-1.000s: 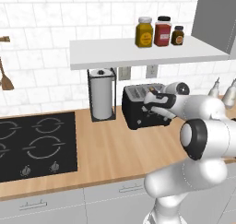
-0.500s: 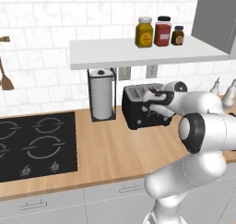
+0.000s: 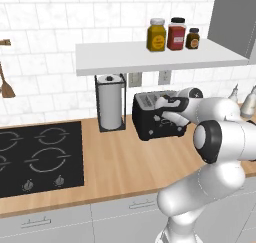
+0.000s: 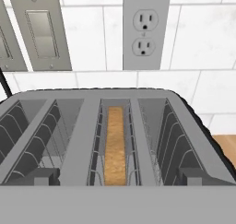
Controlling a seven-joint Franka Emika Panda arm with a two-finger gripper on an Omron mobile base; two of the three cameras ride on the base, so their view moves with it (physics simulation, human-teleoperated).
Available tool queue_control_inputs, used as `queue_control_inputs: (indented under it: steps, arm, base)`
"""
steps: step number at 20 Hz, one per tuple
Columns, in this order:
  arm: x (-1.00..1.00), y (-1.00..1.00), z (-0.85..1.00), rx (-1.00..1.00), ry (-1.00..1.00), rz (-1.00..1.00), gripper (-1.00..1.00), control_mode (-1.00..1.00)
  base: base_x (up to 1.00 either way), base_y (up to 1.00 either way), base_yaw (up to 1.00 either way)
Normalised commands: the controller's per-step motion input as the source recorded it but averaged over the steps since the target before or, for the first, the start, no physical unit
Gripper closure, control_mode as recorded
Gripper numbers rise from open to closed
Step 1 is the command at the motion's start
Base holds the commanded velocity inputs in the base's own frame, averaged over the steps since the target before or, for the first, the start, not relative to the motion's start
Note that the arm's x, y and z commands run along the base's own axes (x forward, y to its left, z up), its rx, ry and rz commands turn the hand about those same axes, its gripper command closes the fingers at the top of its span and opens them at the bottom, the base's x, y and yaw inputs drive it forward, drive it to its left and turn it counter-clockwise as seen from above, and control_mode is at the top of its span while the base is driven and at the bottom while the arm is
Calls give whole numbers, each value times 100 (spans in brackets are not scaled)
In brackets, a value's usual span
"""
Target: Start the toaster. Once the lever pops up, take the bread to the plate on the dining counter.
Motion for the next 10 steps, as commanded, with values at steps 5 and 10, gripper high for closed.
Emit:
queue_control_inputs:
  steps: [5, 10]
  arm:
    - [0, 0, 0, 0, 0, 0, -100, -100]
    - [0, 0, 0, 0, 0, 0, -100, -100]
  base:
    - [0, 0, 0]
    - [0, 0, 0]
